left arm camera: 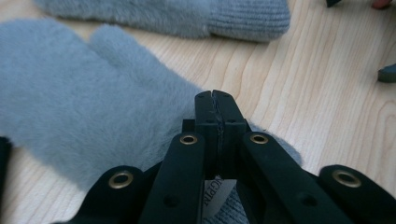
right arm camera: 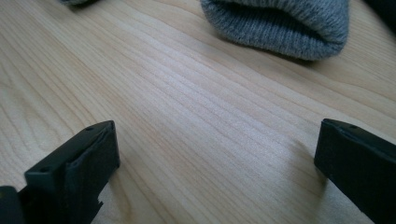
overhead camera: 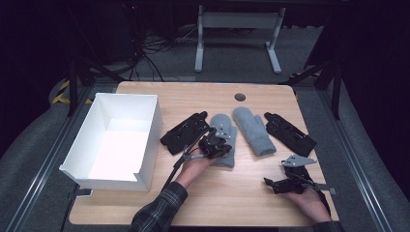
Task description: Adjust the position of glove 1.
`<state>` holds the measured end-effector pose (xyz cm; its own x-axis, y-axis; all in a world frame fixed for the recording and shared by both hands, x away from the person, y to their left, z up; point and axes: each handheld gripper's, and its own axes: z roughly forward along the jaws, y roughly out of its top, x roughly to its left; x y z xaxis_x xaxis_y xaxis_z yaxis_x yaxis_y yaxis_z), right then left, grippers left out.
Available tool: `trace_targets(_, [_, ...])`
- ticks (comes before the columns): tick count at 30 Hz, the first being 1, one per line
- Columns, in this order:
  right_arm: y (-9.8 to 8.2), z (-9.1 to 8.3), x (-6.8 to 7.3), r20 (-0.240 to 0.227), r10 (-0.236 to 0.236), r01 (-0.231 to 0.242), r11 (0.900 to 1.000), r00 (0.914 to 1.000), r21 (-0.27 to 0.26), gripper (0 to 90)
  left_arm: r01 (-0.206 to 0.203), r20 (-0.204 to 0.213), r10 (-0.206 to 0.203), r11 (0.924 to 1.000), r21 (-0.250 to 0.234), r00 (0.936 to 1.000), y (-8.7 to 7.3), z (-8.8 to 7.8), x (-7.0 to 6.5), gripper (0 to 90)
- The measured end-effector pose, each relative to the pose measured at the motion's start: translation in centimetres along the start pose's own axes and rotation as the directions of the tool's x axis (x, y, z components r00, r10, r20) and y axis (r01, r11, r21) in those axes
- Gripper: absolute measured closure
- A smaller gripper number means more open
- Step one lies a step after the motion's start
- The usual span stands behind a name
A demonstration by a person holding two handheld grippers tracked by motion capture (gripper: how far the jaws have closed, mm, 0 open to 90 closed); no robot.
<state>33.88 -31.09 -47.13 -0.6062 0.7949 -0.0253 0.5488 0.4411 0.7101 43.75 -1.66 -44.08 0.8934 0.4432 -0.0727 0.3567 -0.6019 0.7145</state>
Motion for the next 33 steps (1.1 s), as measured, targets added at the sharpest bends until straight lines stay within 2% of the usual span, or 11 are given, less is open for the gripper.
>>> trace_targets(3, [0.0,0.0,0.0,0.000,0.000,0.000,1.000,1.0000,0.000,0.3,0.012,0.003,-0.012,0.9999,0.008,0.9999,-0.1,0.0,0.0,89.9])
trace_targets(13, [0.0,0.0,0.0,0.000,0.000,0.000,1.000,1.0000,0.000,0.3,-0.014,0.059,0.012,0.9994,0.033,0.9982,-1.0,-1.1,-0.7,89.9])
trace_targets(20, [0.0,0.0,0.0,0.000,0.000,0.000,1.000,1.0000,0.000,0.3,-0.023,0.086,0.019,0.9988,0.044,0.9961,-2.1,-2.2,-1.6,90.0])
trace_targets(28, [0.0,0.0,0.0,0.000,0.000,0.000,1.000,1.0000,0.000,0.3,-0.056,0.116,0.048,0.9962,0.066,0.9921,-3.3,-3.5,-2.9,89.9])
trace_targets(33, [0.0,0.0,0.0,0.001,0.001,-0.001,1.000,1.0000,0.000,0.3,-0.059,0.134,0.049,0.9955,0.074,0.9899,-4.3,-4.4,-3.6,89.9])
